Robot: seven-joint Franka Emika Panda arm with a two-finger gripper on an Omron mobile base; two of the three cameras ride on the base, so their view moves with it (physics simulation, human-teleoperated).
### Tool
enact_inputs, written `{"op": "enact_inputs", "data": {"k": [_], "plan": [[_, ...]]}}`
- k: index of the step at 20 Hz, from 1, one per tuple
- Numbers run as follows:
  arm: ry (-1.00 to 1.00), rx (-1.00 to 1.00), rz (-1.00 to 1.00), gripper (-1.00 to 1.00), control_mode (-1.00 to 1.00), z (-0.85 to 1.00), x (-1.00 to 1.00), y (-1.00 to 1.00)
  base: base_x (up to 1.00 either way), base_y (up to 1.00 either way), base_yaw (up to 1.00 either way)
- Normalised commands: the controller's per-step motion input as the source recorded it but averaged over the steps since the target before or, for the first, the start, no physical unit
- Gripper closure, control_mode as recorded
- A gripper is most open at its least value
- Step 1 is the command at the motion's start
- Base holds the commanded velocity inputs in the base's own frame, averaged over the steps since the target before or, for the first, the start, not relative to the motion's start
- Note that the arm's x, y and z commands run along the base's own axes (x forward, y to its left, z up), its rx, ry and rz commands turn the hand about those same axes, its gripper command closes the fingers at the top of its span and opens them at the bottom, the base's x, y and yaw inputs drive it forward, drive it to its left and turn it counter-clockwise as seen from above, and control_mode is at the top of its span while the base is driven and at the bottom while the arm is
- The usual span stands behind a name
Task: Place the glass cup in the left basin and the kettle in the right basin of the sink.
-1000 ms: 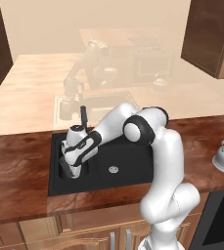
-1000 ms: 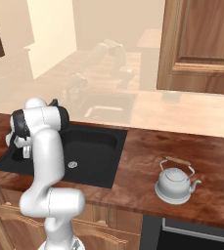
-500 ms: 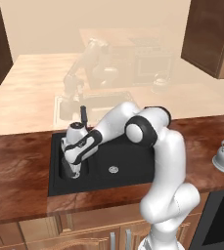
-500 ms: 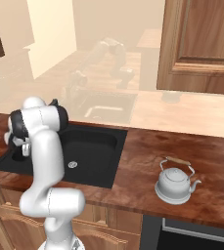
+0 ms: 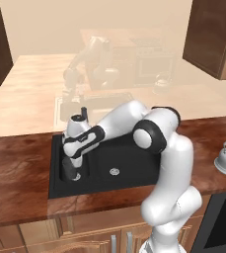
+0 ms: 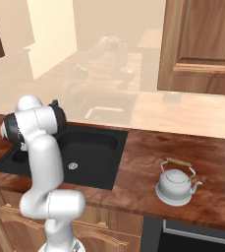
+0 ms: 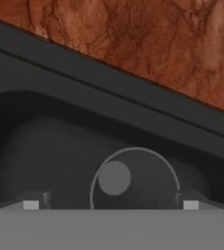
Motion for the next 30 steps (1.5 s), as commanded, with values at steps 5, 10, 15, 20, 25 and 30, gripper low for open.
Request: {"op": "enact_inputs", "data": {"k": [5,10,15,20,25,30], "plan": [[0.0,0.0,0.0,-1.0,-1.0,0.33,-0.19,-0.31,0.0,0.0,0.0],[0.0,0.0,0.0,-1.0,-1.0,0.31,-0.26,-0.4,0.0,0.0,0.0],[0.0,0.0,0.0,-1.0,-1.0,0.34,-0.29,-0.39,0.0,0.0,0.0],[-0.01,0.0,0.0,-1.0,-1.0,0.24,-0.4,-0.36,0.0,0.0,0.0],[0.0,0.0,-0.01,-1.0,-1.0,0.29,-0.41,-0.35,0.0,0.0,0.0],[-0.04,0.0,0.0,-1.0,-1.0,0.16,-0.37,-0.34,0.0,0.0,0.0]]}}
